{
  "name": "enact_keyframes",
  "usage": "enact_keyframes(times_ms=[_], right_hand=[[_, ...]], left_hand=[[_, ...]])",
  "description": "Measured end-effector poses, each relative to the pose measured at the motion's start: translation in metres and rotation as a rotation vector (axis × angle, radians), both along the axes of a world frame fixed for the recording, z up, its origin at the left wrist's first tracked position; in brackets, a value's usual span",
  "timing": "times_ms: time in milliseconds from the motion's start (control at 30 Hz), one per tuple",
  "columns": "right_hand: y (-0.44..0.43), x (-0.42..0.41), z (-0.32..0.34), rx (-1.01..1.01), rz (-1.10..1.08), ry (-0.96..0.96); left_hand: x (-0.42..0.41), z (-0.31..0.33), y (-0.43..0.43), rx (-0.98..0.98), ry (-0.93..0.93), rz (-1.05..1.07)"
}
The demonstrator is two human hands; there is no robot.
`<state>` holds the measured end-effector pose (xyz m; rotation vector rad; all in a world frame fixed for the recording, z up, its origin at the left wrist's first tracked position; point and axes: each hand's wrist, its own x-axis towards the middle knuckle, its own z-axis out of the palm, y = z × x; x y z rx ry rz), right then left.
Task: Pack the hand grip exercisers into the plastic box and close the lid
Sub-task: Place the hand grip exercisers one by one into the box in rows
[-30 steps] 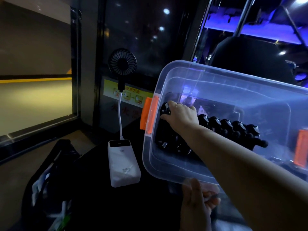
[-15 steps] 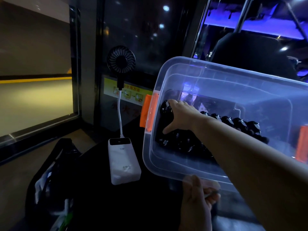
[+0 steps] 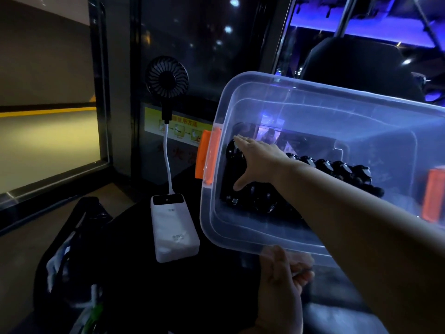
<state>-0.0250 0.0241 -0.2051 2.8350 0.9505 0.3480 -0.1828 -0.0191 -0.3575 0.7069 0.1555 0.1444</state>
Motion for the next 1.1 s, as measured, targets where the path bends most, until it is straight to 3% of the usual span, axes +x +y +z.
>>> enact_keyframes(times_ms=[533, 1100], right_hand=[[-0.008, 0.005, -0.002, 0.117, -0.008, 0.046], [-0.024, 0.008, -0.01, 0.132, -0.015, -0.093]], left_hand=[[0.004, -0.007, -0.013, -0.033, -0.09, 0.111], [0.006, -0.006, -0.01, 0.032, -0.091, 0.084]])
